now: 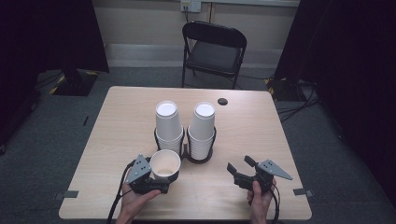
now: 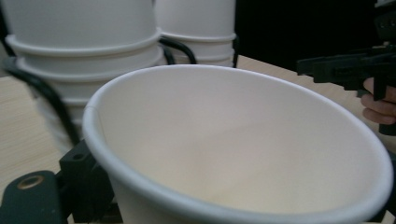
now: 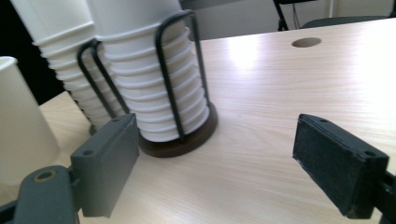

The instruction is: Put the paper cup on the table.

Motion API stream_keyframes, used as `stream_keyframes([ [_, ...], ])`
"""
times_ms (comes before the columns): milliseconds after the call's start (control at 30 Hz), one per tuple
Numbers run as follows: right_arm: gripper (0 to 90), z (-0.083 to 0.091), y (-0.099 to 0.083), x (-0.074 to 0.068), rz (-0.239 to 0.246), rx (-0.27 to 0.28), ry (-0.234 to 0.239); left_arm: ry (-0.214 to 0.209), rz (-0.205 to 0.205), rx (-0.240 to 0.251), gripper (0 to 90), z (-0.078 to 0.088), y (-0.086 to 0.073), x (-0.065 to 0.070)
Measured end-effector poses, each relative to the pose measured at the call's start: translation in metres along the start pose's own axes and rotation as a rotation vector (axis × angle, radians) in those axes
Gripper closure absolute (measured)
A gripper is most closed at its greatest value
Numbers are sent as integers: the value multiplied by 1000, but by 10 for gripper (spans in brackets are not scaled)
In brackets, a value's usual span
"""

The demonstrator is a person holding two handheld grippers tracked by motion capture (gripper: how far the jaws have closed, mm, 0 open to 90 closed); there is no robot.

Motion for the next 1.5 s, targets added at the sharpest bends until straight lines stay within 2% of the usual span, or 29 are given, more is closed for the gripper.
stream_keyframes([
  [67, 141, -2, -2, 5, 13, -4, -50, 18, 12, 7, 103, 3, 0, -8],
  [100, 141, -2, -3, 7, 18, 1, -58, 37, 19, 9, 103, 6, 0, -16],
  [133, 141, -2, -3, 7, 18, 1, -58, 37, 19, 9, 102, 6, 0, -16],
  [167, 140, -3, -5, 10, 30, 4, -79, 62, 38, 15, 103, 8, 0, -25],
  [300, 139, -4, -7, 11, 60, 4, -105, 94, 53, 19, 102, 11, 0, -36],
  [333, 139, -5, -9, 10, 72, 5, -103, 111, 75, 27, 103, 13, 0, -43],
  [433, 139, -5, -11, 11, 74, 10, -108, 128, 86, 33, 102, 13, 0, -53],
  [467, 139, -5, -11, 11, 74, 10, -108, 128, 86, 33, 101, 13, 0, -53],
  [533, 139, -6, -14, 11, 76, 11, -112, 158, 77, 36, 100, 12, 2, -62],
  [600, 139, -6, -15, 12, 75, 9, -114, 161, 90, 40, 99, 12, 3, -64],
  [700, 139, -3, -17, 12, 82, 17, -115, 192, 91, 53, 99, 11, 6, -73],
  [867, 139, -2, -17, 12, 82, 20, -104, 211, 89, 56, 99, 9, 11, -80],
  [1000, 139, -1, -17, 12, 79, 25, -94, 228, 91, 65, 96, 8, 14, -91],
  [1033, 139, -1, -17, 12, 82, 24, -95, 247, 92, 68, 96, 5, 13, -97],
  [1133, 139, -2, -17, 12, 82, 19, -95, 261, 91, 60, 92, 2, 11, -103],
  [1167, 139, -2, -17, 12, 79, 20, -92, 262, 111, 61, 92, -1, 8, -109],
  [1267, 139, -2, -17, 12, 79, 18, -90, 269, 109, 51, 86, -4, 5, -114],
  [1400, 140, -2, -17, 12, 81, 11, -92, 297, 109, 7, 85, -12, -4, -126],
  [1500, 140, -2, -17, 12, 81, 9, -91, 305, 125, -2, 83, -16, -9, -131],
])
Point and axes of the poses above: each handheld gripper's, and its own axes: z roughly backward along the jaws, y roughly out of its top, x roughly to its right, the point moved 3 cm from there along -z, roughly forward along the jaws, and after that the axes turned 5 degrees about y, right-handed, at the moved point
